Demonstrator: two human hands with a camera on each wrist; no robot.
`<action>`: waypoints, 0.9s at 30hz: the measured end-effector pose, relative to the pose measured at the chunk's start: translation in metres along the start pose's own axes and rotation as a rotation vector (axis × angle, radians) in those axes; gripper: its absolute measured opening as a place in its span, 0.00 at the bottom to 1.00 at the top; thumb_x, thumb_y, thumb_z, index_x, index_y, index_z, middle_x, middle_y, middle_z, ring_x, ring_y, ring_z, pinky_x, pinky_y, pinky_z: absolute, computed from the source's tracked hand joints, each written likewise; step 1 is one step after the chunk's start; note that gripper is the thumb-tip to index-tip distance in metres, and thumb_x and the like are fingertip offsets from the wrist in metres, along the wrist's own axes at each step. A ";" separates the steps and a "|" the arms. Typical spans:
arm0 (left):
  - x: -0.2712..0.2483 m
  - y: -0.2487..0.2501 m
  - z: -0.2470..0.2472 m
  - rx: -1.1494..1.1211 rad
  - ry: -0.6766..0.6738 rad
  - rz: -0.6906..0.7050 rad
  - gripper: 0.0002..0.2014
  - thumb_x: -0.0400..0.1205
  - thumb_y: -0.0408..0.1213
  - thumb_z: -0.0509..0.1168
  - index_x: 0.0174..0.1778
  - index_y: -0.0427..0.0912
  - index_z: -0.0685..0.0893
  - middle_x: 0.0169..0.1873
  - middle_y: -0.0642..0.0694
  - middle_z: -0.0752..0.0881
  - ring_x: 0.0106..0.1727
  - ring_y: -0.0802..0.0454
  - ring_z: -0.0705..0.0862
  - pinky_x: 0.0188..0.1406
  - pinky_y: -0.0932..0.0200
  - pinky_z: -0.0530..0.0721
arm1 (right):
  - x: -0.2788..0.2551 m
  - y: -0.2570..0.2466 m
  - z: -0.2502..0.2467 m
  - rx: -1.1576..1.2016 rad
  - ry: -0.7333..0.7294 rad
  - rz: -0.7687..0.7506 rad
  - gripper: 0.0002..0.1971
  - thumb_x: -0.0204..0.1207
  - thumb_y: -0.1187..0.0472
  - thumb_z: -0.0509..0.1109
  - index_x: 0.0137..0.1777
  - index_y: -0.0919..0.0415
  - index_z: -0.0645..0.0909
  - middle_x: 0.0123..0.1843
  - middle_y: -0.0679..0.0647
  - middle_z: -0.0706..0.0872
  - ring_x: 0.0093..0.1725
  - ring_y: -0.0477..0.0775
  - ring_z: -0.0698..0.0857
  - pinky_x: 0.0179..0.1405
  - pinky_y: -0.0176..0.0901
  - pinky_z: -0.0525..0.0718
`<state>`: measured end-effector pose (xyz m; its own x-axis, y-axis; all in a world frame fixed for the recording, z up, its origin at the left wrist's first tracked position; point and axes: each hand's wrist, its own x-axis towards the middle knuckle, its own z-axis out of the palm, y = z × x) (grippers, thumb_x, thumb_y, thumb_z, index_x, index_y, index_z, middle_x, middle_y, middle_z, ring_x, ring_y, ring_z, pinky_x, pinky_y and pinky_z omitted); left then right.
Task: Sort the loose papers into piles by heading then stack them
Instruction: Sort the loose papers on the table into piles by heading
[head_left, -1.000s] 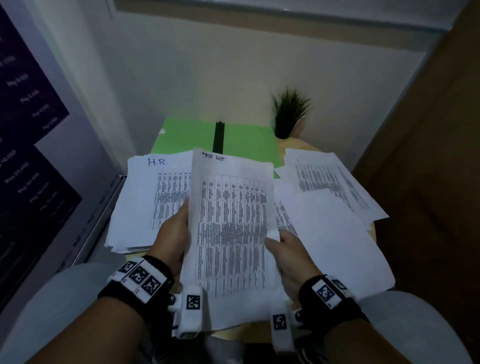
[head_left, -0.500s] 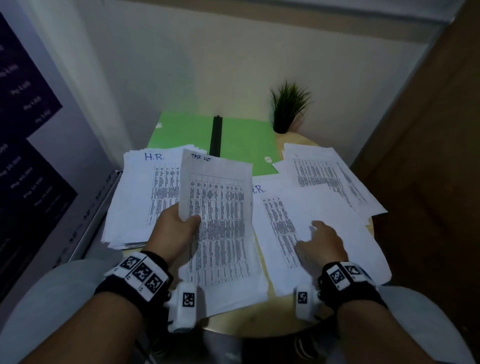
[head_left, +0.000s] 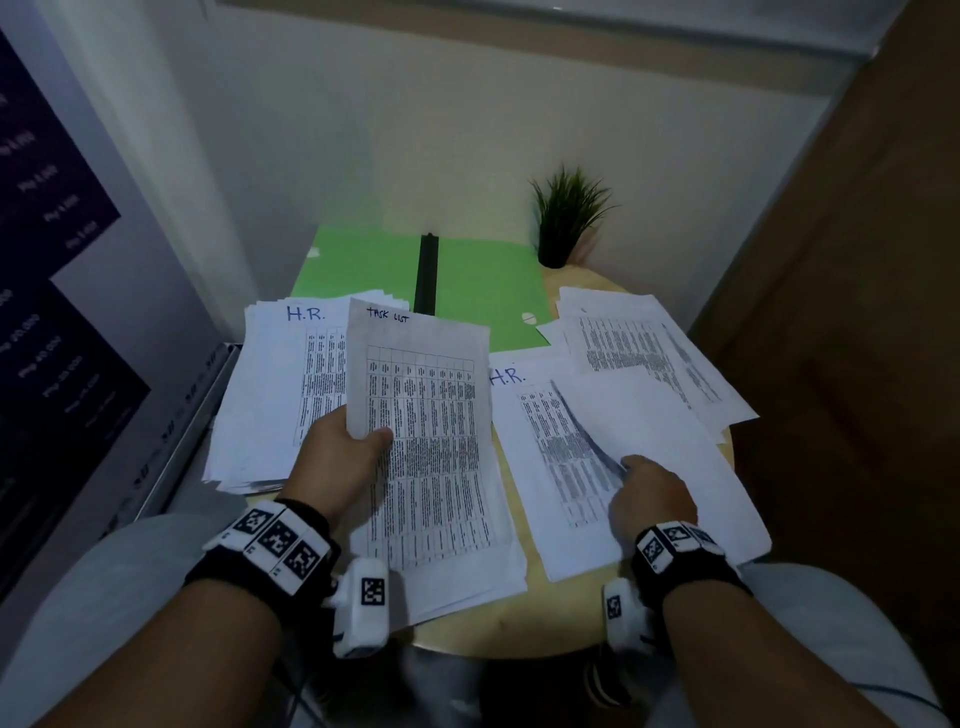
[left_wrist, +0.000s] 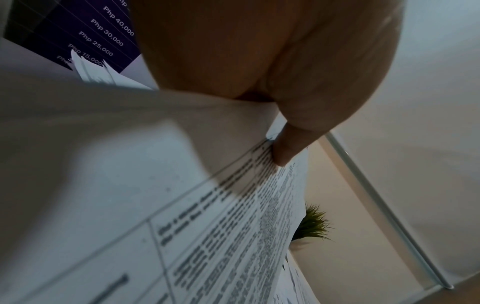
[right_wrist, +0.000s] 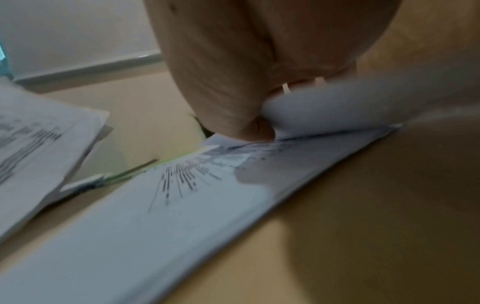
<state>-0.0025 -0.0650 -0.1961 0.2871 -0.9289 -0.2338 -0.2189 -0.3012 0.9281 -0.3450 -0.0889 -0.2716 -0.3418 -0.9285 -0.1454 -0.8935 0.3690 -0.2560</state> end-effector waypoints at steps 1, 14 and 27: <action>0.001 -0.001 0.000 0.001 0.006 0.001 0.06 0.86 0.33 0.69 0.58 0.44 0.84 0.46 0.47 0.89 0.45 0.48 0.88 0.39 0.58 0.83 | 0.000 0.000 -0.005 0.104 0.020 0.000 0.09 0.77 0.69 0.67 0.49 0.57 0.86 0.45 0.57 0.90 0.47 0.62 0.90 0.47 0.48 0.89; -0.004 0.009 0.009 -0.175 0.000 0.012 0.07 0.85 0.29 0.69 0.47 0.46 0.87 0.41 0.44 0.92 0.47 0.43 0.92 0.39 0.54 0.89 | -0.072 -0.103 -0.123 1.307 -0.243 -0.346 0.17 0.88 0.73 0.62 0.57 0.54 0.88 0.53 0.54 0.95 0.51 0.57 0.93 0.53 0.52 0.92; -0.004 0.020 0.013 -0.533 -0.117 -0.065 0.14 0.91 0.39 0.60 0.67 0.41 0.85 0.61 0.42 0.91 0.62 0.48 0.89 0.68 0.48 0.82 | -0.039 -0.077 -0.026 1.202 -0.414 0.174 0.24 0.75 0.58 0.80 0.69 0.59 0.80 0.63 0.52 0.90 0.61 0.56 0.88 0.62 0.51 0.84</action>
<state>-0.0200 -0.0703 -0.1805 0.1715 -0.9392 -0.2976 0.3072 -0.2360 0.9219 -0.2706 -0.0821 -0.2216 -0.1178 -0.8617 -0.4936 0.0506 0.4912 -0.8696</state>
